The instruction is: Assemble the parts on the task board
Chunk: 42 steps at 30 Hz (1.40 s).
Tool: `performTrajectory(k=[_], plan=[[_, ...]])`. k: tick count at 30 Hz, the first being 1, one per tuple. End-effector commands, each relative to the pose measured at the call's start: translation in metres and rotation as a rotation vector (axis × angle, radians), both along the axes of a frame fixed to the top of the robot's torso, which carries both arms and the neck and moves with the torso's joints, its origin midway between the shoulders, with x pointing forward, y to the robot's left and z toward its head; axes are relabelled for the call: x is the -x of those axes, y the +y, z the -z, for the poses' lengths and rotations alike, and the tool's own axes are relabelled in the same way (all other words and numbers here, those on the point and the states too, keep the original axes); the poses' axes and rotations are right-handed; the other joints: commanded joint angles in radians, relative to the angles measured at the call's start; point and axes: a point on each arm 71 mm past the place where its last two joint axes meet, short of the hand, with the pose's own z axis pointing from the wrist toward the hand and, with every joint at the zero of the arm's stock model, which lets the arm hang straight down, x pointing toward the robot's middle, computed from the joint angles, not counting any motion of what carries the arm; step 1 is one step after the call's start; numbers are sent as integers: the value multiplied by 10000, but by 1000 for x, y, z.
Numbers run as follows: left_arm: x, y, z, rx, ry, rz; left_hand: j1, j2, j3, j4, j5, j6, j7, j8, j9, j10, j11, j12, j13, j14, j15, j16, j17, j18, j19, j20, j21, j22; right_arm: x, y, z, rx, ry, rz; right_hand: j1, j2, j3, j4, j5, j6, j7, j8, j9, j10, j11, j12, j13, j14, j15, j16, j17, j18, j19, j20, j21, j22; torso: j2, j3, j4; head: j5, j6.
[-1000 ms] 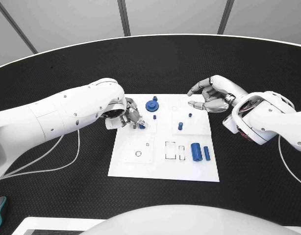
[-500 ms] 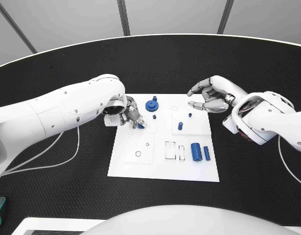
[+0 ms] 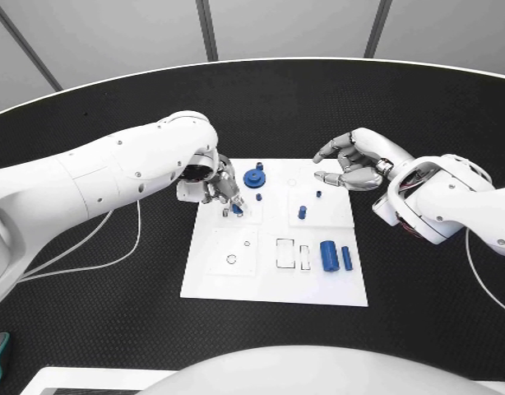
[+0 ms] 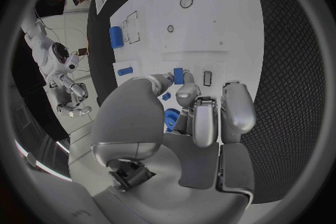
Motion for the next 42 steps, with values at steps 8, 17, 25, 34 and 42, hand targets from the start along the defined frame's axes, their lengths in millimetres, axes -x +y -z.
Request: performTrajectory(k=[8, 17, 25, 34, 42], plan=[[-2, -15, -4, -369, -83, 565, 38, 25, 1357, -1357, 32, 3, 61, 22, -2, -53, 36, -73, -40, 1018, 63, 58, 2482, -128, -10, 49, -46, -11, 0, 2, 0, -6, 14, -28, -8, -111, 29, 5, 56, 23, 17, 59, -17, -37, -21, 8, 848, 796, -73, -59, 1594, 96, 407, -64, -3, 1291, 5, 0, 5, -9, -16], [-5, -19, -3, -870, -72, 907, 27, -10, 1354, -1377, 26, -12, 65, 17, 1, -62, 39, -79, -52, 1035, 64, 81, 2546, -129, -11, 51, -46, -7, 0, 3, 0, -14, 20, -46, -24, -107, 38, 19, 61, 32, 13, 71, -25, -22, -25, 18, 852, 796, -76, -63, 1591, 91, 417, -67, 10, 1307, 0, -6, 3, 7, -17], [-9, -18, -3, -1012, 22, 950, -25, -62, 1318, -1371, 18, -24, 71, 5, 1, -88, 47, -101, -97, 1050, 70, 100, 2603, -130, -17, 54, -49, -9, 0, 4, 0, -19, 27, -68, -24, -107, 38, 19, 61, 32, 13, 71, -25, -22, -25, 18, 852, 796, -76, -63, 1591, 91, 417, -67, 10, 1307, 1, -10, -1, 12, -18], [-13, -18, -2, -960, -22, 836, -216, -124, 1094, -1255, 15, 39, 64, -8, -4, -152, 53, -160, -226, 1058, 82, 111, 2635, -133, -23, 62, -51, -3, 0, 4, 0, -20, 35, -77, -24, -107, 38, 19, 61, 32, 13, 71, -25, -22, -25, 18, 852, 796, -76, -63, 1591, 91, 417, -67, 10, 1307, 7, -10, 3, -7, -49], [-13, -19, -2, -1008, 9, 842, -250, -136, 968, -1235, 14, 67, 48, -29, -15, -193, 42, -196, -301, 1058, 75, 111, 2635, -130, -31, 60, -58, -11, 1, 5, 0, -19, 46, -90, -24, -107, 38, 19, 61, 32, 13, 71, -25, -22, -25, 18, 852, 796, -76, -63, 1591, 91, 417, -67, 10, 1307, -7, -11, 4, -1, -84]])
